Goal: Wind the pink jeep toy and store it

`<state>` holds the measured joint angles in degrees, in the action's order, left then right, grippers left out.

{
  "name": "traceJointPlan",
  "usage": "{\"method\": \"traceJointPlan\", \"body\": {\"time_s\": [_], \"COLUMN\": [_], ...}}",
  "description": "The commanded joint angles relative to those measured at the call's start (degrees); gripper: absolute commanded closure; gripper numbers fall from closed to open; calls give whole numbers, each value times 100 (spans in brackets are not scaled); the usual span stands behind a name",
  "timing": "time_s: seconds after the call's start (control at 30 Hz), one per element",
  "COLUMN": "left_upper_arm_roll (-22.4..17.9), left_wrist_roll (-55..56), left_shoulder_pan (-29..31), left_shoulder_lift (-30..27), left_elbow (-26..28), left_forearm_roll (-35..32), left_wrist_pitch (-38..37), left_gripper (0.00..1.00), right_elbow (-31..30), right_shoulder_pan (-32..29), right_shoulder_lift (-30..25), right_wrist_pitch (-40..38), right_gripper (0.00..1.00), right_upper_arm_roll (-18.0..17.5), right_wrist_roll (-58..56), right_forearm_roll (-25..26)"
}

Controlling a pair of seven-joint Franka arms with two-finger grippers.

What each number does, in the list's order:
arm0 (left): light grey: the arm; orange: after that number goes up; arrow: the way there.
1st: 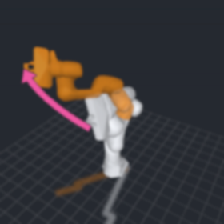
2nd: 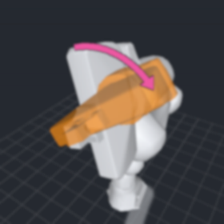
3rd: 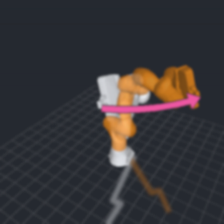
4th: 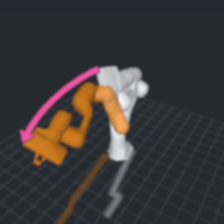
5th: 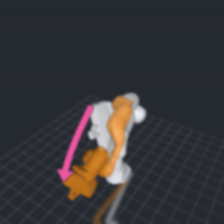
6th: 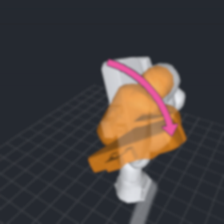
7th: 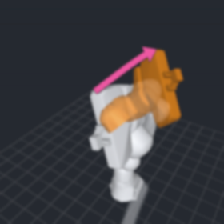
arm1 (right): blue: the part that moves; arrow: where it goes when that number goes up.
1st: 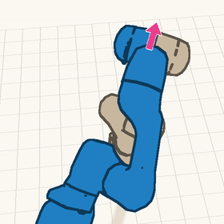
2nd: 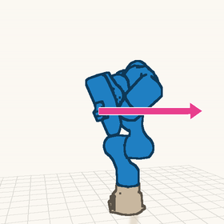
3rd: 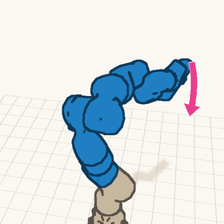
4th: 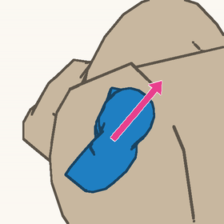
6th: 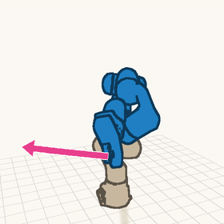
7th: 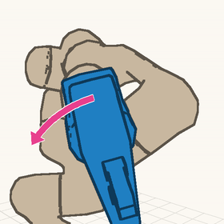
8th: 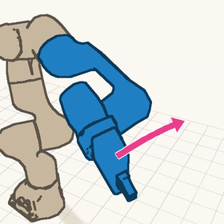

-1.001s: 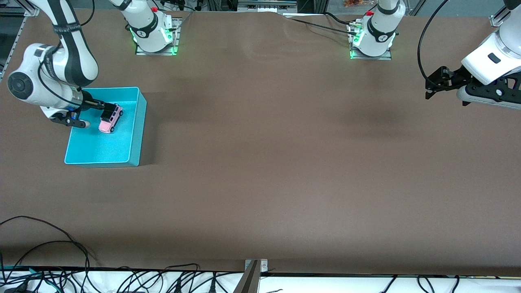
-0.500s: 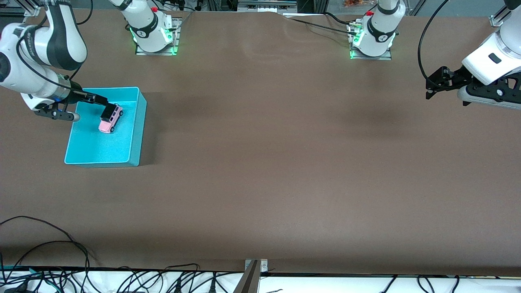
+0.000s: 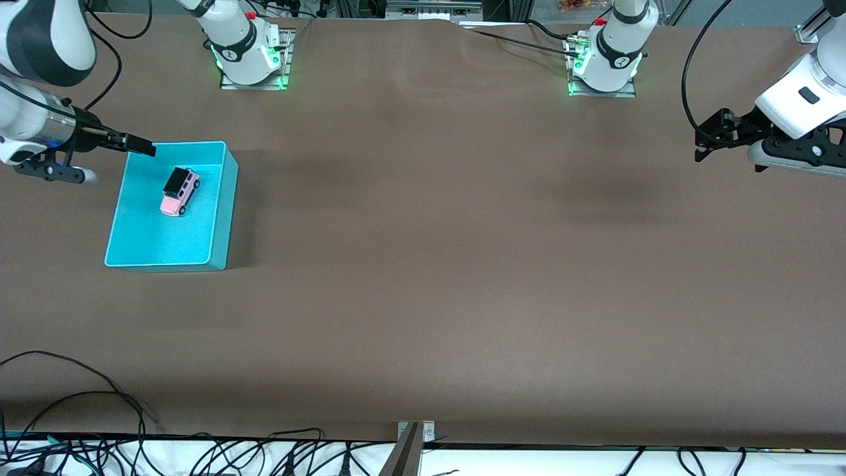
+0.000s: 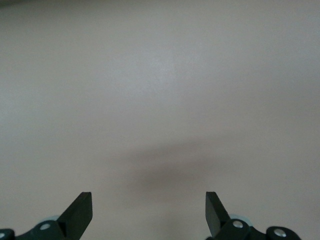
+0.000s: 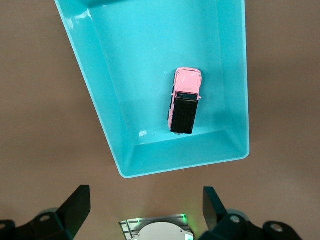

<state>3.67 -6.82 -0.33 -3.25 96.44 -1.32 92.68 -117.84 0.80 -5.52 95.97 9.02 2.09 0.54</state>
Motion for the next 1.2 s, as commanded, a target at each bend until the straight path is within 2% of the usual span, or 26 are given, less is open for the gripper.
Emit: {"method": "traceJointPlan", "body": {"time_s": [0.0,0.17,0.37,0.6,0.77,0.97,1.17], "left_upper_arm_roll": [-7,-7,-7,-7,-7,-7,-7], "left_wrist_roll": [58,66,75,66,66,58,75], "left_shoulder_pan": [-11,7,-37,16,7,7,-28], "left_shoulder_lift": [96,167,176,176,176,176,176], "left_elbow": [-284,-398,-416,-416,-416,-424,-424], "left_forearm_roll": [-26,-26,-26,-26,-26,-26,-35], "left_wrist_pitch": [-128,-128,-128,-163,-207,-207,-207], "left_gripper": [0,0,0,0,0,0,0], "right_elbow": [499,981,1544,1922,2405,2994,3250], "right_shoulder_pan": [8,8,8,8,8,-1,-1], "right_shoulder_lift": [77,95,191,218,288,472,578], "right_wrist_pitch": [-403,-825,-1256,-1344,-1598,-1739,-1748], "right_gripper": [0,0,0,0,0,0,0], "right_upper_arm_roll": [-163,-313,-331,-383,-375,-357,-392], "right_wrist_roll": [-7,28,2,11,2,11,2], "right_forearm_roll": [-98,-98,-98,-142,-159,-441,-441]}}
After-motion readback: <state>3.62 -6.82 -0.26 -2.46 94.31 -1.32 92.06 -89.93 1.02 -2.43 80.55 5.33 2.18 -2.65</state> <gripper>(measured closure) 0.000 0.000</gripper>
